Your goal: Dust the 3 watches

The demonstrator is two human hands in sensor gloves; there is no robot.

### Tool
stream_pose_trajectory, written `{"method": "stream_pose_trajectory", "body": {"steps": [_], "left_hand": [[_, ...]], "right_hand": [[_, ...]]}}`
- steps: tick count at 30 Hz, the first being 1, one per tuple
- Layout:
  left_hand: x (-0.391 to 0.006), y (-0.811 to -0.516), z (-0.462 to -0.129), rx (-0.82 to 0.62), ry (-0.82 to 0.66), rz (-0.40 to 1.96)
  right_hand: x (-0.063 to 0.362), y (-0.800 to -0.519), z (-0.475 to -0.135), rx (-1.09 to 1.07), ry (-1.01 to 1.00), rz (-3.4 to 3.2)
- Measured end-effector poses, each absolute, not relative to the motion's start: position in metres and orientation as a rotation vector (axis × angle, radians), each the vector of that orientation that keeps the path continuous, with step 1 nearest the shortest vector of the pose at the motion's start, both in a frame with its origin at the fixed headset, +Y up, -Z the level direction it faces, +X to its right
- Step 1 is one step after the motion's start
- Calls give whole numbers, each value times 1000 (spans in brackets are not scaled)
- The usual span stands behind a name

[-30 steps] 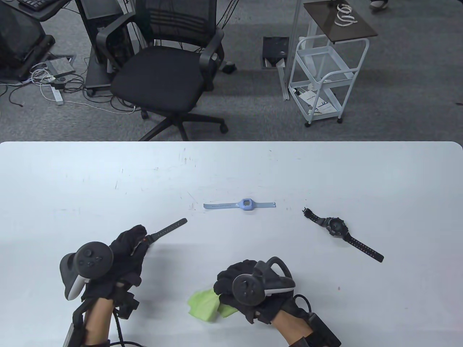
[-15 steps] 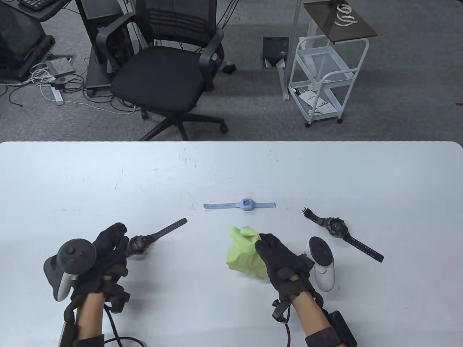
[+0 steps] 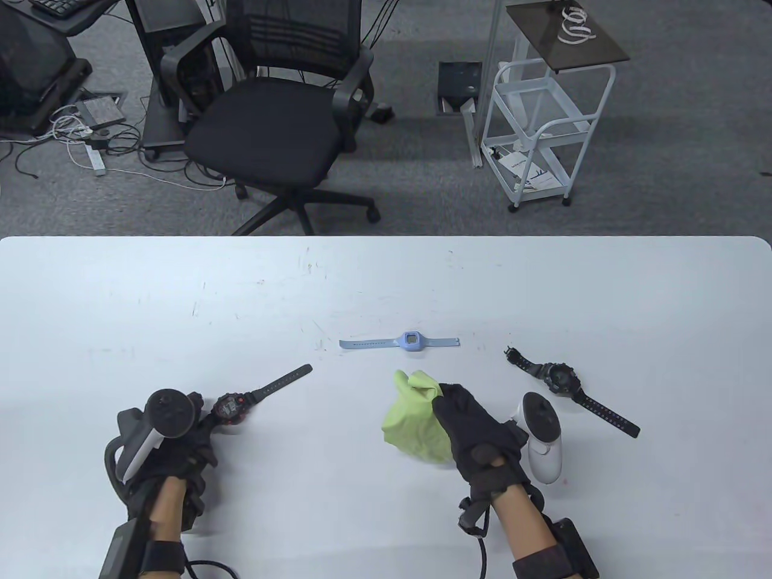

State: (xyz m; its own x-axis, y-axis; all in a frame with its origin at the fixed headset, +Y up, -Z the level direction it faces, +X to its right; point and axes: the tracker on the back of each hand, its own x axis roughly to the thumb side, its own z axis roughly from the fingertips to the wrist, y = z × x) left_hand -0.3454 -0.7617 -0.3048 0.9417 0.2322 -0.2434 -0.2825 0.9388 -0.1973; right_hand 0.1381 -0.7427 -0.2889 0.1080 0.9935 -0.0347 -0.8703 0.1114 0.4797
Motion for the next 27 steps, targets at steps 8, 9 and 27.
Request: {"method": "stream_pose_trajectory", "body": {"steps": [8, 9, 27], "left_hand": [[-336, -766, -306, -181, 225, 104], [-335, -765, -306, -178, 220, 101], [-314, -726, -299, -56, 49, 516]], "right_hand": [[138, -742, -289, 391, 401, 1444], [139, -743, -289, 392, 401, 1446], [145, -739, -291, 380, 374, 1447]]}}
